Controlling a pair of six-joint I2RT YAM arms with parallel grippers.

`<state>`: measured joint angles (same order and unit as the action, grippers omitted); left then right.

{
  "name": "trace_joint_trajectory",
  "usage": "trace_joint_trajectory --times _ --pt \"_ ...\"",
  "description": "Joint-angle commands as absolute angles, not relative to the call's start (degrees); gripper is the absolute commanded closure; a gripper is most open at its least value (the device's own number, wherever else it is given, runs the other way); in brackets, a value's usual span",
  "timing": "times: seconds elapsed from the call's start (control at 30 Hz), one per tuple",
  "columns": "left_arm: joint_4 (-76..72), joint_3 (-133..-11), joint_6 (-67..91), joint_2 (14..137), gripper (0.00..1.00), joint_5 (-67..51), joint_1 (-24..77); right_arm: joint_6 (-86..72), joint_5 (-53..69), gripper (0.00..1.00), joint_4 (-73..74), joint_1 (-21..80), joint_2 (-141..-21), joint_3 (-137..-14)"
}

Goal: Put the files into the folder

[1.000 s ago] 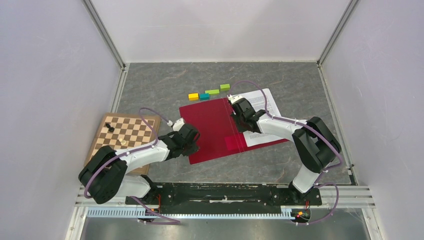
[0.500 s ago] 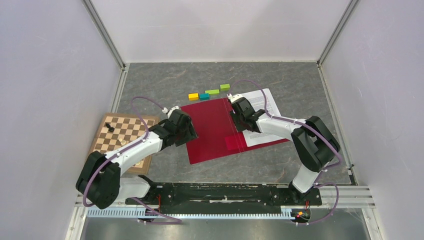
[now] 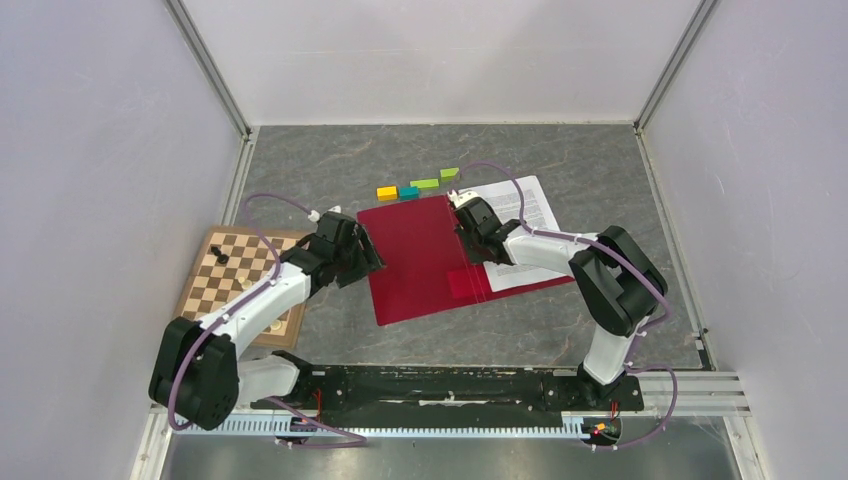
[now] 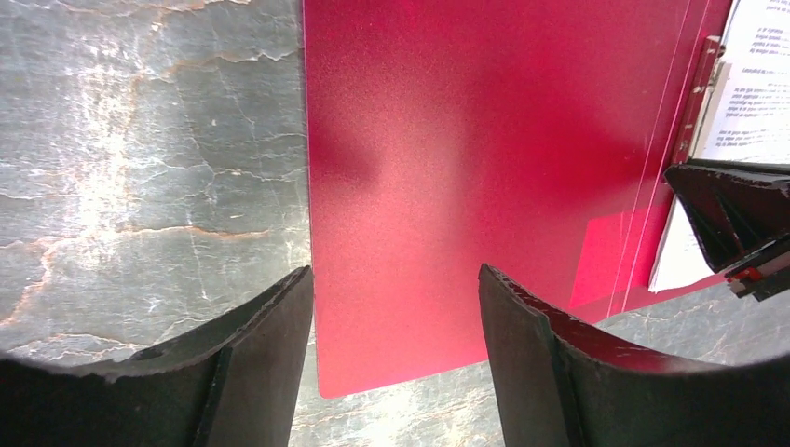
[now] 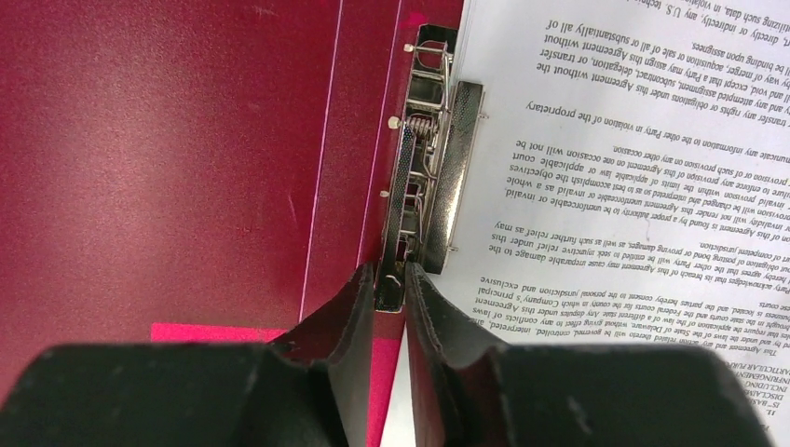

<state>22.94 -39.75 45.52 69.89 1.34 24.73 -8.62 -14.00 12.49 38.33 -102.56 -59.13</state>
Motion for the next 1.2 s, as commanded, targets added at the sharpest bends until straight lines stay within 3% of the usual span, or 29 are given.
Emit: trace_joint_trajectory --times 0.0,0.23,0.6,1.17 --pt "22.3 -37.8 41.9 66.7 0.26 0.3 23.4 -9.7 -15.2 0.83 11.2 38.9 -104.0 -60.6" --pt "18.1 -33.5 41.9 64.8 0.24 -4.5 21.5 -9.4 -15.1 1.0 12.2 38.9 -102.9 -60.4" --pt "6.8 -24.3 48.7 62.6 0.21 -9.2 21.1 -9.2 -12.7 1.0 13.9 38.0 -99.9 -61.8" --pt "1.3 -20.7 48.6 63.0 0.19 -10.1 21.1 -9.5 -10.8 1.0 15.8 35.6 -93.5 -62.3"
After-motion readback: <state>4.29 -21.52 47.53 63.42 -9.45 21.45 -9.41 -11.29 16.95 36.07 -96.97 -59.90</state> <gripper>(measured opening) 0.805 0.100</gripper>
